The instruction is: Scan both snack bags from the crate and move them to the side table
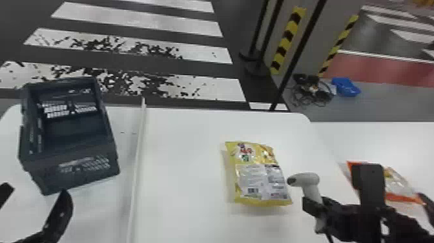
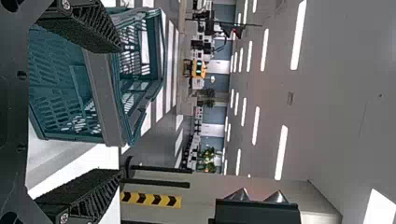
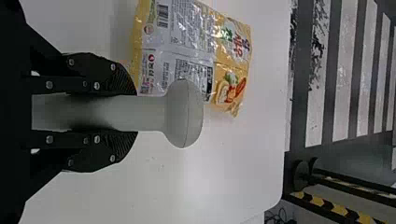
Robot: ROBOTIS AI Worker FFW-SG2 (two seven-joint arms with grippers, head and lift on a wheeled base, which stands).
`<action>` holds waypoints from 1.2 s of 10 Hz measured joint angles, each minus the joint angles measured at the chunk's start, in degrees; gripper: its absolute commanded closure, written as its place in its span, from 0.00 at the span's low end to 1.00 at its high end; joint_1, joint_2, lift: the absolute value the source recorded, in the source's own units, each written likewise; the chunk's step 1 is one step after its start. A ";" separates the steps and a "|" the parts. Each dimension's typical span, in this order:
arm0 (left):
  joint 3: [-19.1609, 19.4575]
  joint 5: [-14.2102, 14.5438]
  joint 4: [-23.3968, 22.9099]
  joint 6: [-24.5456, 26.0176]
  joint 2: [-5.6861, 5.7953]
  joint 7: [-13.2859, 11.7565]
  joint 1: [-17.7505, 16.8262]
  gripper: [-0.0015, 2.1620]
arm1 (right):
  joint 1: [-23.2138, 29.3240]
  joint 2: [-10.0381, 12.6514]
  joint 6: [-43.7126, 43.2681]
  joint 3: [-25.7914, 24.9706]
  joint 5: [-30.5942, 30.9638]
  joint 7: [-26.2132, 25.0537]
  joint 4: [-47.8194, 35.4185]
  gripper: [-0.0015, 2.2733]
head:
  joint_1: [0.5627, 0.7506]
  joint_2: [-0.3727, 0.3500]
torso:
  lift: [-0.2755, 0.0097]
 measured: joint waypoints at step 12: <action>-0.55 0.09 1.01 -0.08 0.00 -0.09 -0.45 0.04 | -1.50 4.78 9.07 18.53 12.01 -3.30 -5.82 0.99 | 0.70 0.45 | 0.62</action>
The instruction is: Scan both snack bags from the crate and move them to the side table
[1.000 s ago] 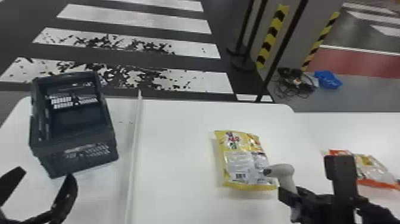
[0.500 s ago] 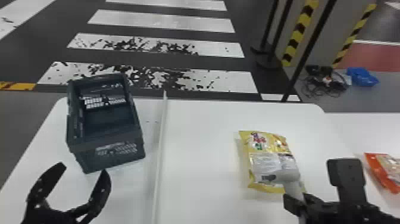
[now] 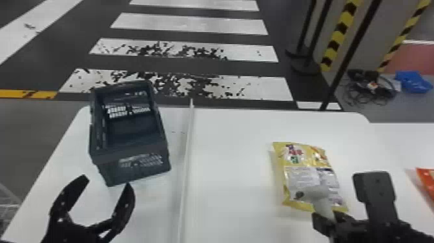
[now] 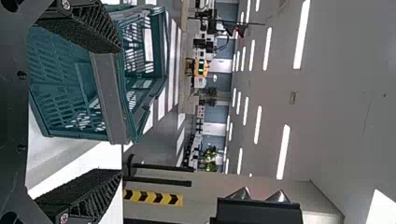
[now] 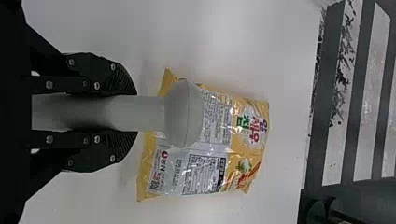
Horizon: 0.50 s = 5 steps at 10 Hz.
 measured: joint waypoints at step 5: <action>0.00 0.00 0.21 -0.03 -0.15 0.00 0.00 0.04 | -1.45 -0.09 0.03 1.26 0.43 -0.22 1.66 0.99 | 0.70 0.47 | 0.62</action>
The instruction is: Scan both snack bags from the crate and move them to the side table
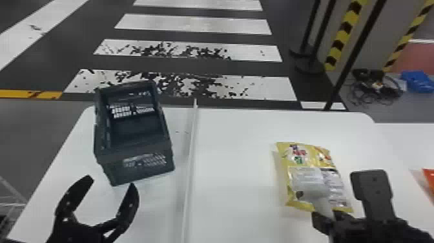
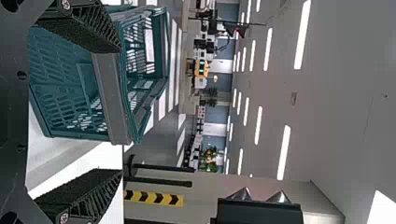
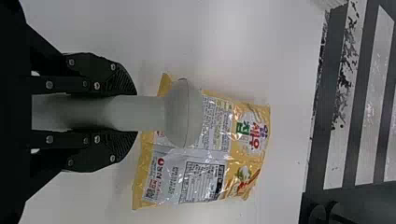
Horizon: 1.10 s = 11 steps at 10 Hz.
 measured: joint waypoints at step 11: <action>-0.09 0.00 -0.42 -0.02 -0.12 -0.09 0.23 0.04 | -2.70 -6.94 -23.43 -16.84 -9.77 -0.96 13.07 0.99 | 0.70 0.20 | 0.62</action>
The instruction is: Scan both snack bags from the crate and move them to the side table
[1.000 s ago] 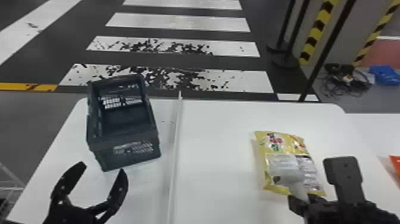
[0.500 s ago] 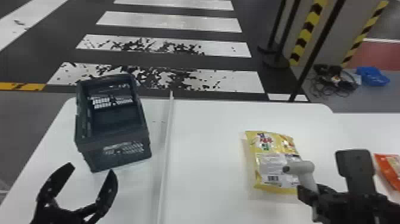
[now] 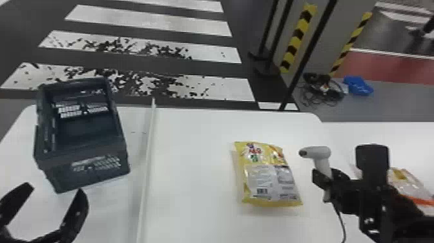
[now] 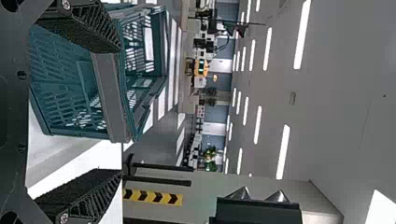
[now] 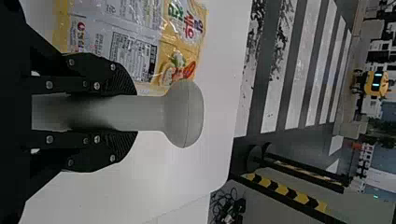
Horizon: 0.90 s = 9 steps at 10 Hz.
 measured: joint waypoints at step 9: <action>0.62 0.00 -0.46 0.13 -0.15 -0.18 0.74 0.04 | -14.77 -6.71 -16.29 -0.89 -0.82 2.99 34.38 0.98 | 0.70 0.05 | 0.62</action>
